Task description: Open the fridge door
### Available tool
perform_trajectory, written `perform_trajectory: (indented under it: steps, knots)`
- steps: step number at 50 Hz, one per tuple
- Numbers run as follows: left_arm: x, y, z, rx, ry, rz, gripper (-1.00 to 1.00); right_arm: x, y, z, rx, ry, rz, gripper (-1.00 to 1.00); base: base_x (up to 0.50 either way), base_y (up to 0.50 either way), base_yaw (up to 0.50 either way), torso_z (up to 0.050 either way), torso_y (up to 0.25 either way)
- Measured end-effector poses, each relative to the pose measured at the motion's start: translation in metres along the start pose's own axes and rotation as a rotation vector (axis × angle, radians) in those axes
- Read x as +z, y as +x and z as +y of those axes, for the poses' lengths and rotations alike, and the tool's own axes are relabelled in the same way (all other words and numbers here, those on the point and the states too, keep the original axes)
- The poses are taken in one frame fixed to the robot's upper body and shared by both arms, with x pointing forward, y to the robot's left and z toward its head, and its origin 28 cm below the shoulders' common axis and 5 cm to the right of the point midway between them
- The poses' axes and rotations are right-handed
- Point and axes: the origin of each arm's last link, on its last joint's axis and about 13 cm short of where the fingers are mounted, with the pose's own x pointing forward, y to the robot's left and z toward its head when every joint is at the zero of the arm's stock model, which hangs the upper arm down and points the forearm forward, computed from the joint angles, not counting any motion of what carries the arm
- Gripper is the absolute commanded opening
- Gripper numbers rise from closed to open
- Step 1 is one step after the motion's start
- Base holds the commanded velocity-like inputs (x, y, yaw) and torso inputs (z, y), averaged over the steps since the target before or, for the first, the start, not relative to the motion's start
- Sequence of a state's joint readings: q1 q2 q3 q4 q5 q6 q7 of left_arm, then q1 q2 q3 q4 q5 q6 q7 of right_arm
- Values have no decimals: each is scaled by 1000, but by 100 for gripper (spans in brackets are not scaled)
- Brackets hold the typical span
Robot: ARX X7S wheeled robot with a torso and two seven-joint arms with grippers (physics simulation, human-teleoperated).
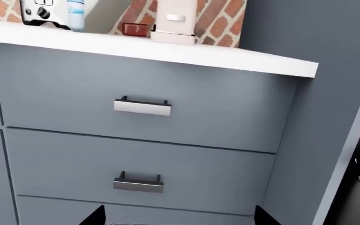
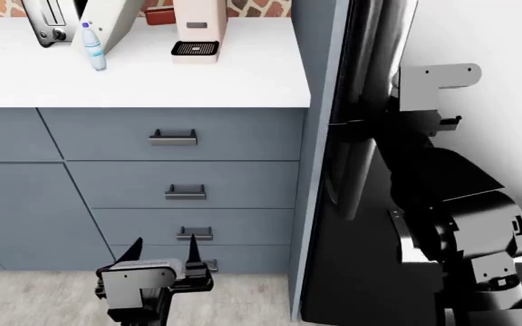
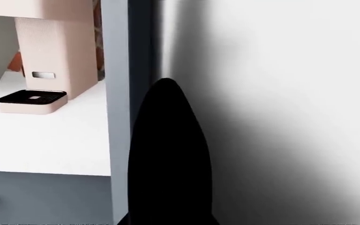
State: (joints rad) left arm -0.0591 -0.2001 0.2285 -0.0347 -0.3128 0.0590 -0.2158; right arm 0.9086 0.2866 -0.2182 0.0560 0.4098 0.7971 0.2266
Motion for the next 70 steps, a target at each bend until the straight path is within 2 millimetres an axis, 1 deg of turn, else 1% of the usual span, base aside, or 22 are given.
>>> perform_trajectory:
  steps: [10, 16, 26, 37, 46, 53, 56, 62, 70]
  knots:
    - [2, -5, 1, 9, -51, -9, 100, -2, -18, -2, -6, 6, -8, -100, -1, 0, 1, 0, 2]
    - [2, -7, 2, 11, -63, -12, 100, -4, -32, -5, -7, 21, -21, -100, 0, 0, 1, 0, 2]
    - [1, -24, 2, 11, -70, -17, 100, -7, -58, -11, -7, 45, -39, -100, 0, 0, 2, 0, 3]
    - [-1, -46, 2, 12, -70, -19, 100, -7, -91, -21, 3, 102, -40, -100, -1, 1, 1, 0, 2]
    - [-3, -57, 2, 12, -70, -20, 100, -7, -122, -31, 2, 145, -38, -100, 0, 2, 2, 2, 4]
    - [-4, -61, 2, 12, -71, -22, 100, -8, -143, -38, -5, 165, -44, -100, -2, 3, 2, 0, 3]
    - [-5, -62, 2, 12, -71, -24, 100, -9, -151, -41, -10, 170, -50, -100, 0, 2, 1, 0, 3]
    - [-1, -45, 2, 12, -72, -23, 100, -10, -164, -45, -24, 172, -54, -100, 0, 3, 2, 2, 3]
    - [3, -31, 2, 12, -72, -21, 100, -11, -180, -50, -41, 170, -61, -100, -1, 3, 1, 0, 3]
